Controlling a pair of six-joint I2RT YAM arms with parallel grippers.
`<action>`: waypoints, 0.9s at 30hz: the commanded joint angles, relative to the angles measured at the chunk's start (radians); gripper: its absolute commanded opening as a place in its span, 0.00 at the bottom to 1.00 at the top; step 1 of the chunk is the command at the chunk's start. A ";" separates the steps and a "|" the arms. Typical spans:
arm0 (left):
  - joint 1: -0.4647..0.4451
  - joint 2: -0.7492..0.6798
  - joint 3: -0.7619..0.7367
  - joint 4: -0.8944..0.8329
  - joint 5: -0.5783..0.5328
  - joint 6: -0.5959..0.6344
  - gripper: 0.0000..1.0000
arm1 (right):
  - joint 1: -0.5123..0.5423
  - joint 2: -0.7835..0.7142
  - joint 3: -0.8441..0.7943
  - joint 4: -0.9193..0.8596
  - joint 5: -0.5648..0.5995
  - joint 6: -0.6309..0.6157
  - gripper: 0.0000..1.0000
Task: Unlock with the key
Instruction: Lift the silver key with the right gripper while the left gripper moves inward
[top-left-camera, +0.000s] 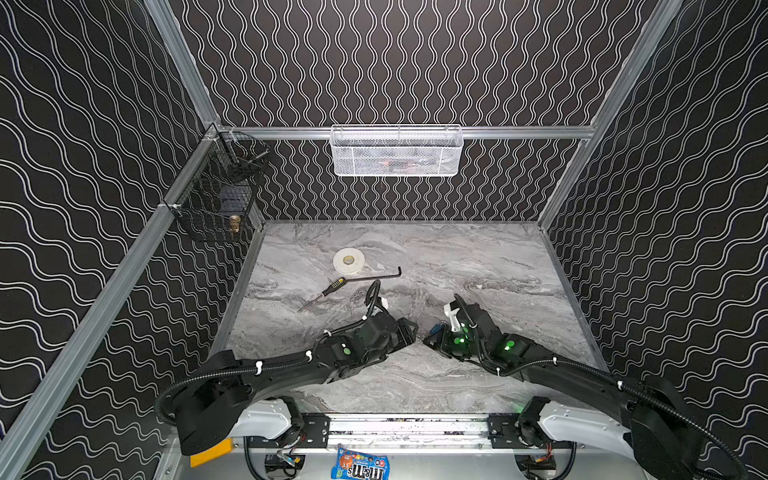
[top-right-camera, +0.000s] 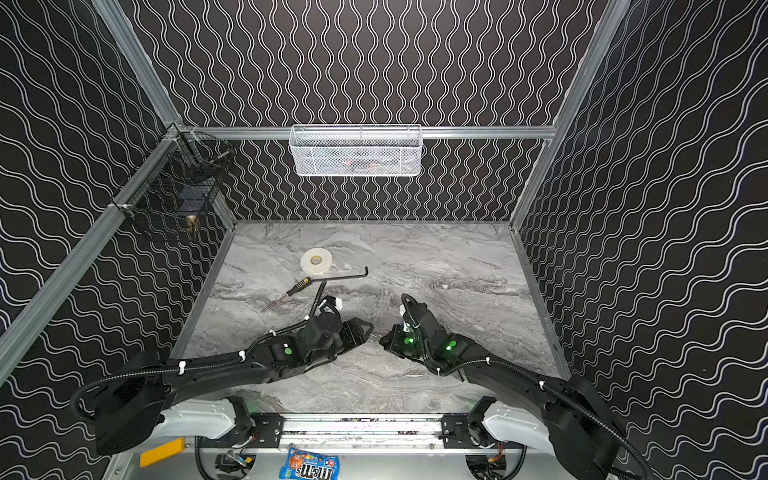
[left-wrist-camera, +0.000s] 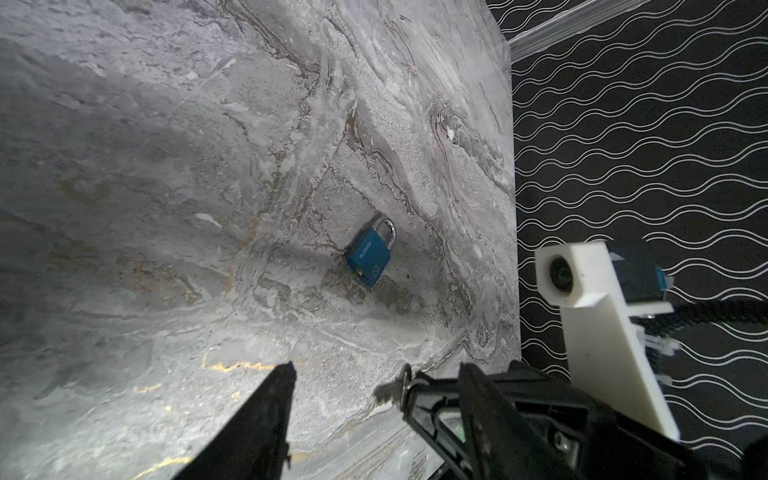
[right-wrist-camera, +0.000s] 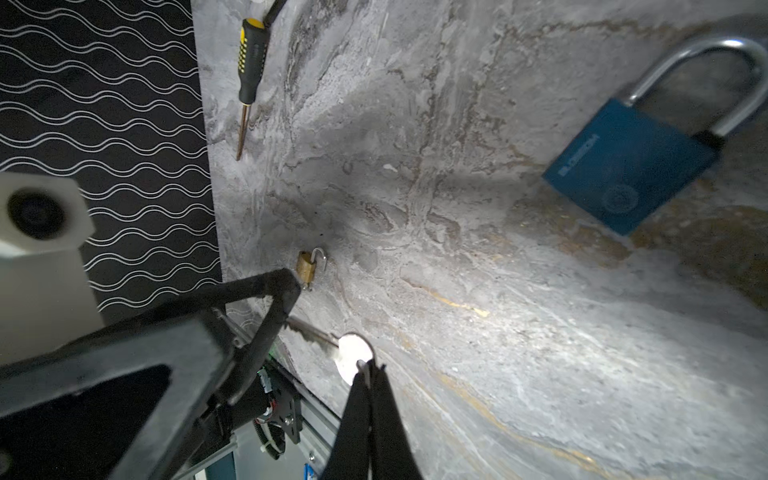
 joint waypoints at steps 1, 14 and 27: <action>-0.002 0.018 0.012 0.073 -0.017 0.020 0.62 | 0.000 -0.015 0.008 0.064 -0.035 0.014 0.00; -0.014 0.033 0.021 0.135 -0.032 0.039 0.36 | 0.000 -0.022 -0.008 0.141 -0.072 0.036 0.00; -0.016 0.031 0.023 0.122 -0.046 0.044 0.11 | 0.000 -0.012 -0.004 0.158 -0.082 0.052 0.00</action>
